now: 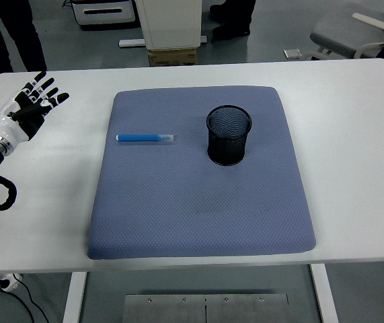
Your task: Left hand places marker in pen holder
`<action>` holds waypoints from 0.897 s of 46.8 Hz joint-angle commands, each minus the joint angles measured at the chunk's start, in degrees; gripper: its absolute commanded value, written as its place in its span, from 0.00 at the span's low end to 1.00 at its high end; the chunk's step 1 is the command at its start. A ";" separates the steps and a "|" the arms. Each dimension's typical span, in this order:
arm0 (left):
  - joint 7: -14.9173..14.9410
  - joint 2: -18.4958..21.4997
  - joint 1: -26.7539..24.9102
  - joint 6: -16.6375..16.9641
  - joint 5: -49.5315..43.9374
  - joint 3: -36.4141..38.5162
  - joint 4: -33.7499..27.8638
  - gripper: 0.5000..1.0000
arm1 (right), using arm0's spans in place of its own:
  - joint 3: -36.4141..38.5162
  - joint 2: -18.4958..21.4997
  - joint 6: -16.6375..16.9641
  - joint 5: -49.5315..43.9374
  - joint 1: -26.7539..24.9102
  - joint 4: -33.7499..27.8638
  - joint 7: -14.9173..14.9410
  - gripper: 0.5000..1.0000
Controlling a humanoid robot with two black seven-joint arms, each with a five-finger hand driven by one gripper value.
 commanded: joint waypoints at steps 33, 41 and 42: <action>-1.71 0.08 -22.93 1.67 15.95 37.92 -1.23 1.00 | -0.06 0.00 0.01 0.00 0.00 0.03 0.00 1.00; -2.50 -0.53 -26.09 1.67 20.61 42.93 -2.55 1.00 | -0.06 0.00 0.01 0.00 0.00 -0.06 0.00 1.00; -2.50 -0.71 -26.36 1.67 21.39 43.46 -2.55 1.00 | -0.06 0.00 0.01 0.00 0.00 0.03 0.00 1.00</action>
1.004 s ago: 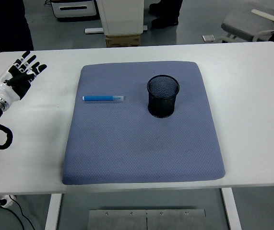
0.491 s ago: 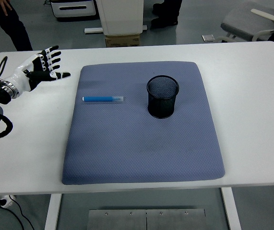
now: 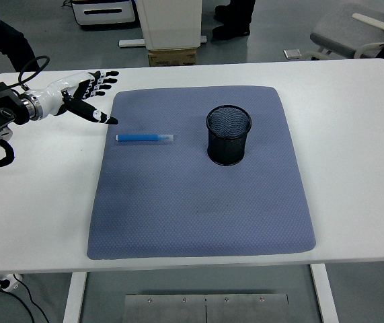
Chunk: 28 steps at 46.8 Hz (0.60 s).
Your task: Left hand places marker in pen holder
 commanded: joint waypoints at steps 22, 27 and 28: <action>-0.09 -4.46 -4.26 -0.25 19.67 3.55 -0.13 1.00 | -0.06 0.00 -0.01 0.00 0.01 0.04 0.01 1.00; -0.09 -6.13 -4.79 -0.60 21.60 3.55 -0.13 1.00 | 0.03 0.00 -0.01 0.00 0.01 -0.04 0.01 1.00; -0.09 -6.40 -4.97 -0.60 22.04 3.64 -0.13 1.00 | 0.03 0.00 -0.01 0.00 0.01 -0.04 0.01 1.00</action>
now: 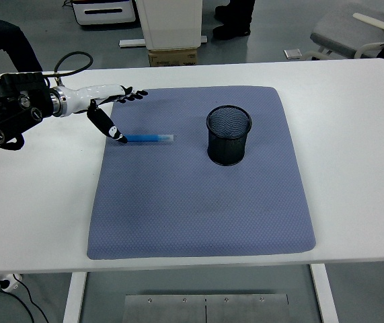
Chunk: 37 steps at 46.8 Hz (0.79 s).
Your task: Left hand places marker in pen holder
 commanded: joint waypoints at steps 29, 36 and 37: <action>0.89 -6.29 -1.58 -1.82 3.03 4.04 0.87 1.00 | 0.00 0.00 -0.01 0.00 0.00 -0.02 0.01 1.00; 0.98 -6.29 -1.67 -1.82 3.20 4.48 0.87 1.00 | 0.00 0.00 -0.01 0.00 0.00 -0.02 0.01 1.00; 0.89 -6.20 -1.75 -1.91 3.38 4.65 0.87 1.00 | 0.00 0.00 -0.01 0.00 0.00 -0.02 0.01 1.00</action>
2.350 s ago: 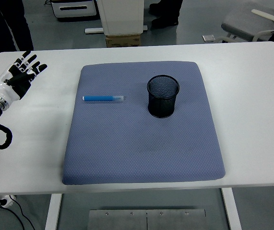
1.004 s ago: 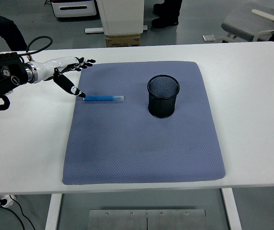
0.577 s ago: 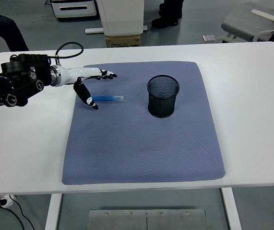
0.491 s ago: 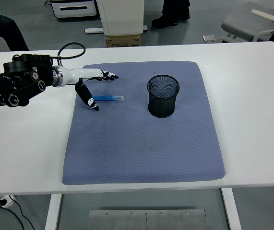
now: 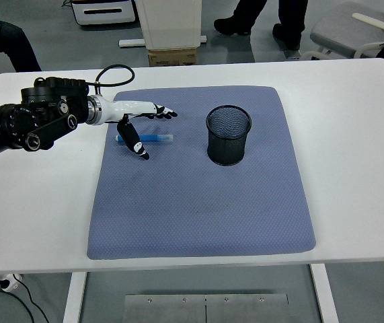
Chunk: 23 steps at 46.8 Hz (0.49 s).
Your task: Left hand places marker in pen holder
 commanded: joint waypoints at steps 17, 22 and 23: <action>-0.68 0.61 -0.33 0.52 0.82 0.60 0.52 1.00 | 0.01 0.00 0.01 0.00 0.00 0.02 0.00 1.00; -0.68 0.61 -0.42 0.52 0.82 0.51 0.52 1.00 | 0.01 0.00 0.01 0.00 0.00 -0.07 0.00 1.00; -0.68 0.61 -0.42 0.52 0.82 0.51 0.43 1.00 | 0.01 0.00 0.01 0.00 0.00 0.02 0.00 1.00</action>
